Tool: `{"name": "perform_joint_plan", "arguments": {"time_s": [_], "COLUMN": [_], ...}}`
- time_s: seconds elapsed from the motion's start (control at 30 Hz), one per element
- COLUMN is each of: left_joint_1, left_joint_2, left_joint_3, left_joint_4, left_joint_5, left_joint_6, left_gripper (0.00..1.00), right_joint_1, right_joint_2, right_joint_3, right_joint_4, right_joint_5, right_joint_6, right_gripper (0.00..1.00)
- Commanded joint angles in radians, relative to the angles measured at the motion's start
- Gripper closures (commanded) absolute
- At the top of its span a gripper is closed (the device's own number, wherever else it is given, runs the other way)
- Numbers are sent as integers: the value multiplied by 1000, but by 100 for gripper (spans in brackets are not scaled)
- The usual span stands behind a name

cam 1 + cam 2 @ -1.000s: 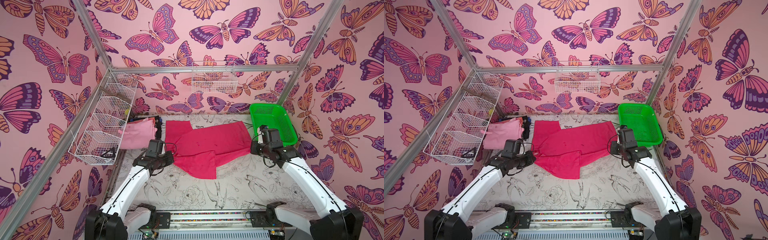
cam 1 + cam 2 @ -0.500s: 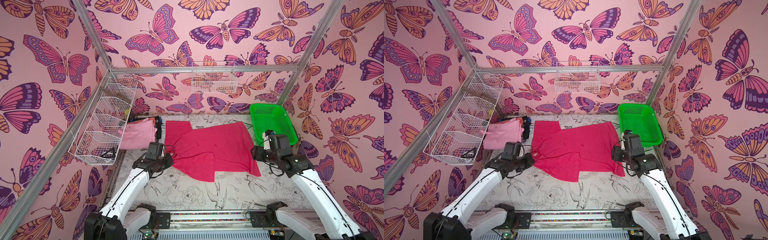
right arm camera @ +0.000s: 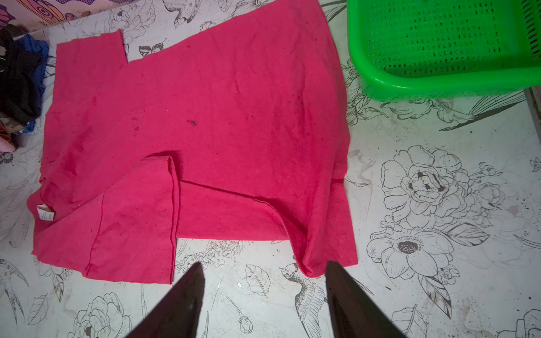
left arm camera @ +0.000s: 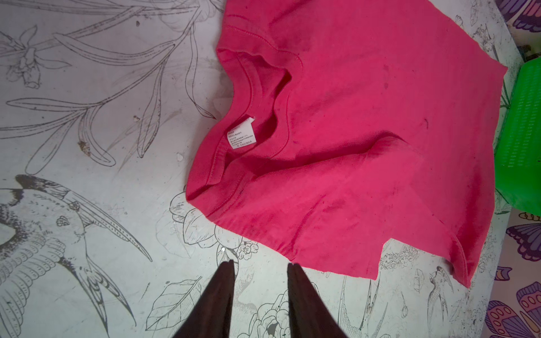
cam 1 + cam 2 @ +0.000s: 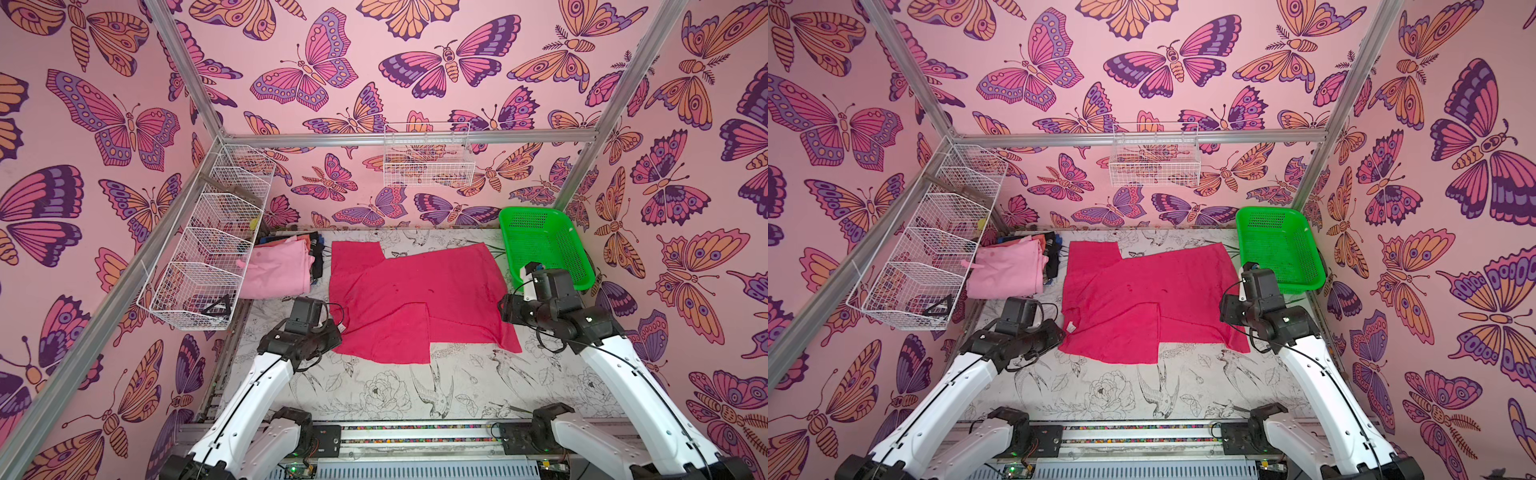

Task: Fold and stack t-shirts
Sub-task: Flatten out the T-shirt at the center of the board.

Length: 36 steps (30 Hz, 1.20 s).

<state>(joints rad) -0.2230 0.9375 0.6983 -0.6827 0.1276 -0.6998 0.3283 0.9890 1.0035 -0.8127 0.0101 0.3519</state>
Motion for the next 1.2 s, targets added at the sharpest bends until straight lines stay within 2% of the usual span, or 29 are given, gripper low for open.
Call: {"name": "perform_joint_plan", "arguments": {"time_s": [0.0, 0.07, 0.23, 0.4, 0.5, 0.7, 1.17], "left_joint_1": [-3, -42, -268, -461, -538, -615, -698], "left_joint_2": [-2, 27, 205, 509, 675, 862, 856], "left_joint_3": [-4, 13, 145, 346, 471, 597, 527], "left_joint_4": [0, 44, 105, 117, 115, 101, 21], "left_joint_5": [21, 38, -49, -65, -68, -59, -83], "left_joint_6": [-35, -61, -81, -47, -14, 20, -22], "left_gripper": [61, 60, 58, 58, 59, 61, 63], "right_joint_1": [14, 23, 46, 67, 79, 90, 96], "right_joint_2": [22, 38, 82, 85, 63, 35, 96], "right_joint_3": [26, 23, 15, 15, 40, 126, 192], "right_joint_4": [-36, -36, -50, -66, -96, -172, -161], "right_joint_5": [34, 61, 147, 177, 219, 304, 311], "right_joint_6": [32, 50, 105, 132, 133, 110, 98], "right_gripper": [31, 31, 32, 33, 33, 31, 31]}}
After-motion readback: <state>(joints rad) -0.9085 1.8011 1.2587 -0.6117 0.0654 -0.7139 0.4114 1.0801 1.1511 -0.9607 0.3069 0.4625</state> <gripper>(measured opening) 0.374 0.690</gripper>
